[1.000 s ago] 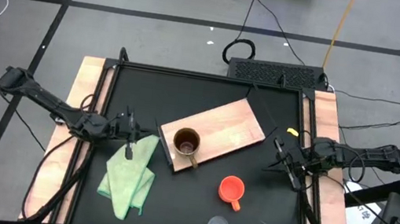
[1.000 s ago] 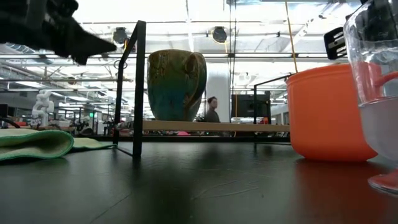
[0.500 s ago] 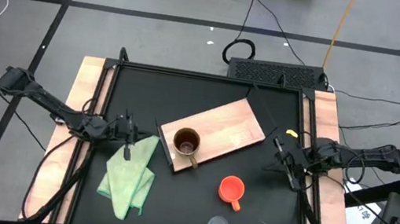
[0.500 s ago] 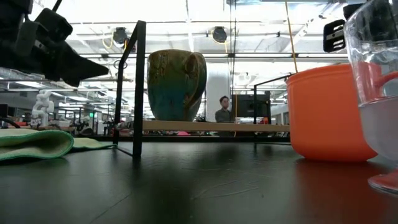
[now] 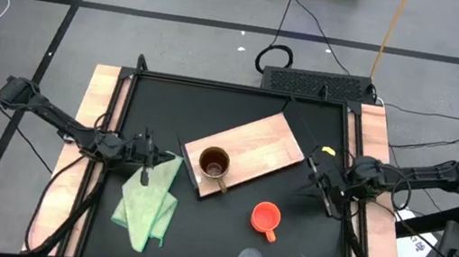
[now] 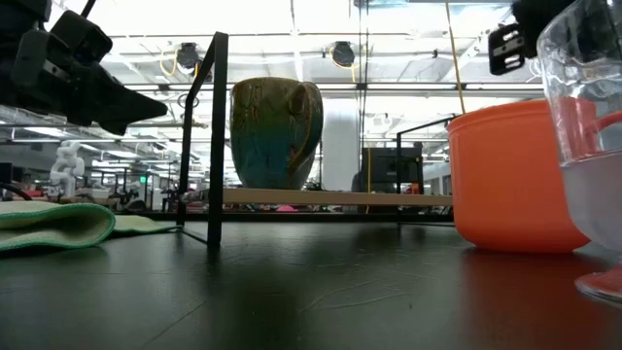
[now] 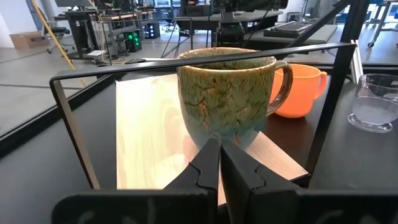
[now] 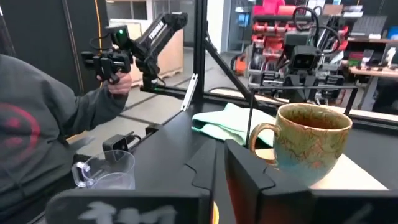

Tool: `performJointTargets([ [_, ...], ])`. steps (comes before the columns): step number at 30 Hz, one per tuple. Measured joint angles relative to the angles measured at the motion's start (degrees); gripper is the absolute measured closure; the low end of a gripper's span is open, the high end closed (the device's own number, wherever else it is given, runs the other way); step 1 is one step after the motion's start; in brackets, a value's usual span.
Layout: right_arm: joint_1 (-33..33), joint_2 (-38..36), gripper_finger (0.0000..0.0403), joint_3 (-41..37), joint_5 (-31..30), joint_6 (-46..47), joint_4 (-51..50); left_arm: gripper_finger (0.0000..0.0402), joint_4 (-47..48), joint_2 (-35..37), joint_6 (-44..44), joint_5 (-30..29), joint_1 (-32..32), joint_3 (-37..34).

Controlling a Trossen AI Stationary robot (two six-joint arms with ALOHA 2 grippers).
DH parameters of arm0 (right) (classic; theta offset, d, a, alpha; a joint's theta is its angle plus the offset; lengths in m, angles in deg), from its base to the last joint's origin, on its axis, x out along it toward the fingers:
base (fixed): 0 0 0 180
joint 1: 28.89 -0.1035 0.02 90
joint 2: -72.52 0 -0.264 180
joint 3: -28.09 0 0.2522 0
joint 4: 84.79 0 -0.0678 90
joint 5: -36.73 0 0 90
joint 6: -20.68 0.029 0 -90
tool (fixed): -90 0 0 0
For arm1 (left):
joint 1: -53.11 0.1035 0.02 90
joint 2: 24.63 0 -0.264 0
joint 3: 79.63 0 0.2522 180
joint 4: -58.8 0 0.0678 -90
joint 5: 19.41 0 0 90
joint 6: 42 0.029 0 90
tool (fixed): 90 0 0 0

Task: Stack small to large cups/mugs on shelf
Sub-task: Put the orange mug on the shelf

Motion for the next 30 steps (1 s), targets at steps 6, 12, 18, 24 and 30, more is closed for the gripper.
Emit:
performJointTargets([
  [6,-0.02,8.43,0.0338,6.22,0.20,-1.54,-3.45,0.0383,0.55,0.00,-0.02,0.00,0.00,0.02],
  [12,-2.65,15.86,0.0313,14.35,0.14,-3.25,-9.25,0.0382,1.74,0.00,-0.10,0.00,0.00,0.02],
  [18,-5.36,22.89,0.0306,23.52,-2.59,-2.16,-18.03,0.0382,1.79,0.00,-0.28,-0.19,0.00,0.02],
  [24,-5.66,28.98,0.0306,29.74,-3.26,-2.72,-25.61,0.0382,1.75,0.00,-0.73,-0.30,0.00,0.03],
  [30,-6.44,35.22,0.0301,32.94,-4.71,-1.27,-26.82,0.0382,1.73,0.00,-2.00,-0.31,0.00,0.04],
])
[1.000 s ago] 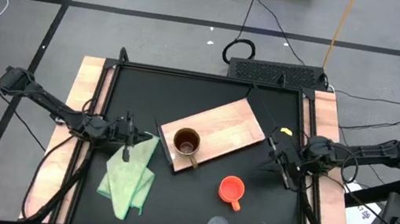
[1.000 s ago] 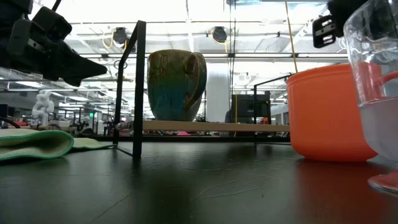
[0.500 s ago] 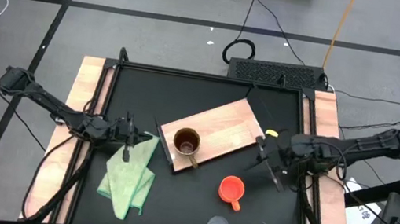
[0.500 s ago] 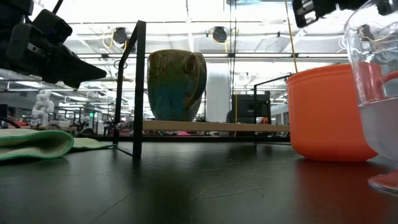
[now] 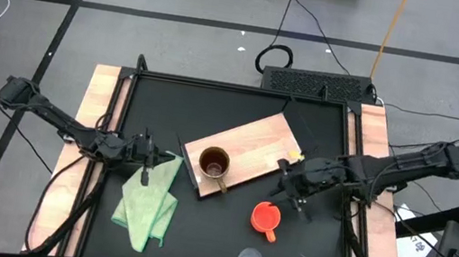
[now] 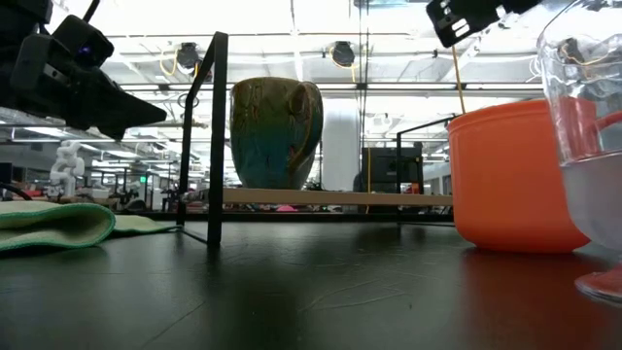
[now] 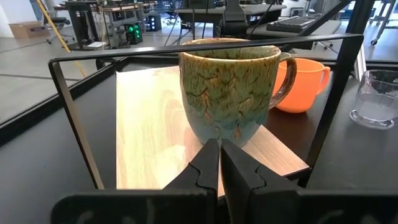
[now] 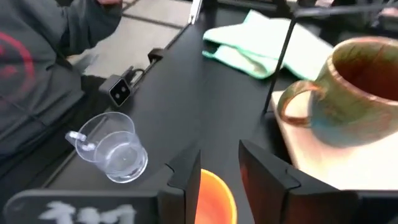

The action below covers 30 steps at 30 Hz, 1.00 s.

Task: Stack small to large cups/mugs on shelf
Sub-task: Put the orange mug on the shelf

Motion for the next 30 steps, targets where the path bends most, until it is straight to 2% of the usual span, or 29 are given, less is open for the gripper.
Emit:
performJointTargets([
  [8,-1.08,5.27,0.0241,4.53,-3.92,4.08,-9.69,0.0382,0.02,0.00,-1.01,-0.02,0.00,0.00],
  [14,-1.08,7.39,0.0208,4.97,-4.17,7.74,-14.40,0.0382,0.00,-0.02,-1.18,-0.07,0.00,0.02],
  [20,-1.08,8.16,0.0200,4.97,-4.17,7.63,-17.42,0.0382,-0.11,0.00,-1.53,-0.09,0.00,0.02],
  [30,-1.08,11.11,0.0199,4.16,-4.27,6.28,-14.42,0.0382,-0.11,-0.01,-2.28,-0.11,0.00,0.02],
])
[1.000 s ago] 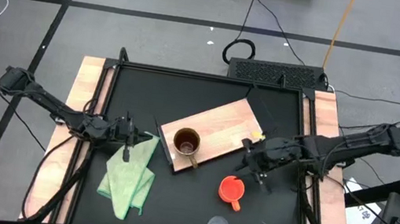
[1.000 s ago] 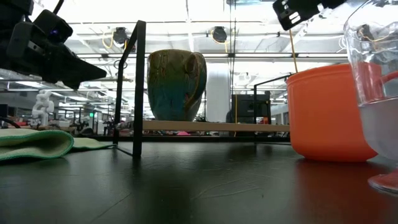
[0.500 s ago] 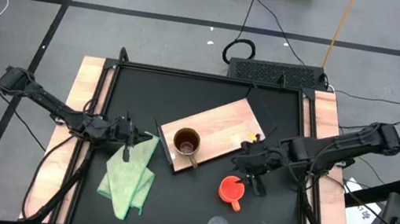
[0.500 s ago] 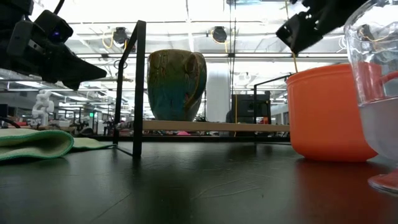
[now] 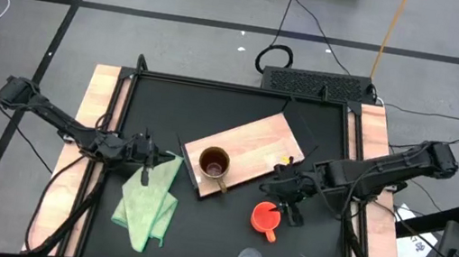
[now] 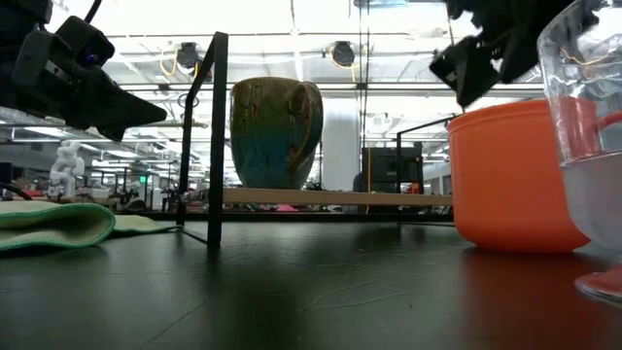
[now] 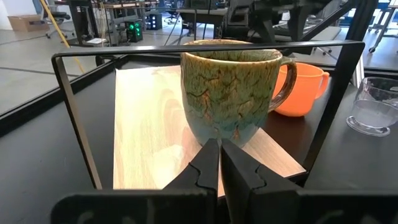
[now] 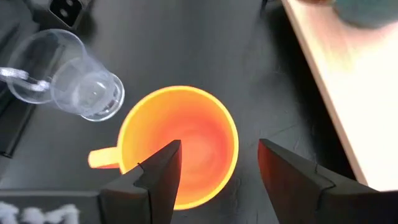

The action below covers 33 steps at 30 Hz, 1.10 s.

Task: Stack small to large cups/mugs on shelf
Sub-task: Put the orange mug on the shelf

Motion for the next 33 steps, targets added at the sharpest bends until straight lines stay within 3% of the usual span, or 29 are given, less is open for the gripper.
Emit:
performJointTargets([
  [14,0.00,7.49,0.0199,0.00,-0.07,-0.07,0.64,0.0382,0.06,0.00,-0.40,0.00,0.00,0.00],
  [24,0.00,8.47,0.0201,0.00,-0.07,-0.13,1.74,0.0382,0.06,0.01,-0.49,0.00,-0.02,0.00],
  [33,0.00,8.47,0.0241,0.00,-0.07,-0.04,4.02,0.0382,0.08,-0.01,-0.49,0.00,0.00,0.00],
])
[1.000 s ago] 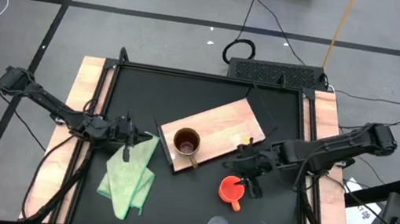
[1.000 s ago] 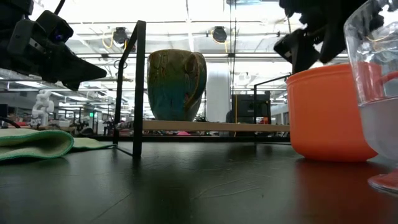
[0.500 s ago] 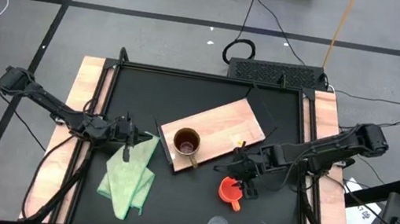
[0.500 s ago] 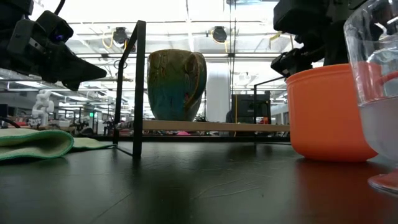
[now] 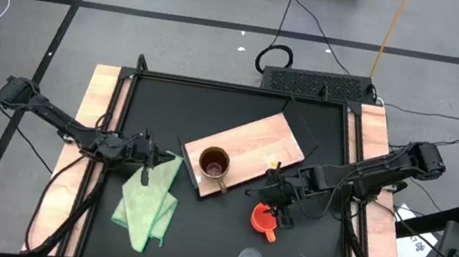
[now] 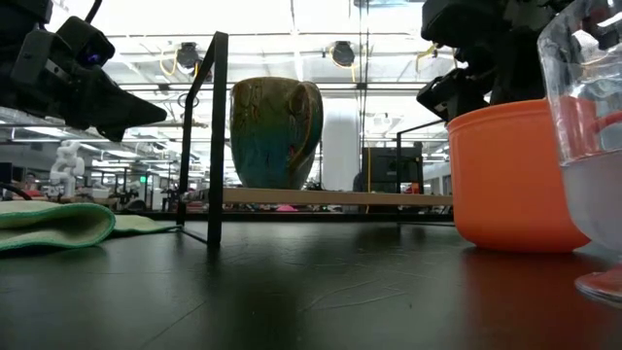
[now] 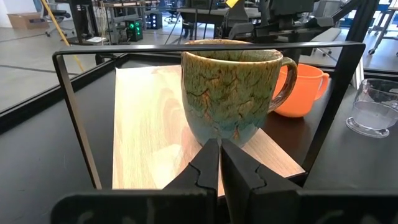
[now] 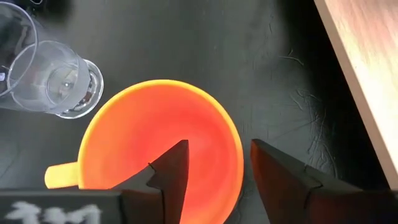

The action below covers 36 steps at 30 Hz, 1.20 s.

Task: Stack small to large cups/mugs on shelf
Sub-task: Put the orange mug on the shelf

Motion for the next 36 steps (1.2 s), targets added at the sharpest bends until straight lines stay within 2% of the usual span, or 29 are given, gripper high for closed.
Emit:
performJointTargets([
  [19,0.02,0.00,0.0311,-0.02,0.00,0.02,-0.54,0.0382,0.46,0.02,0.04,2.07,0.00,0.00],
  [32,0.14,0.00,0.0394,-0.04,0.00,-0.11,-1.57,0.0382,0.45,0.00,0.06,3.00,-0.02,0.00],
  [36,0.42,0.00,0.0397,-0.04,0.02,0.00,-1.81,0.0382,0.44,0.02,0.06,3.02,-0.02,0.00],
])
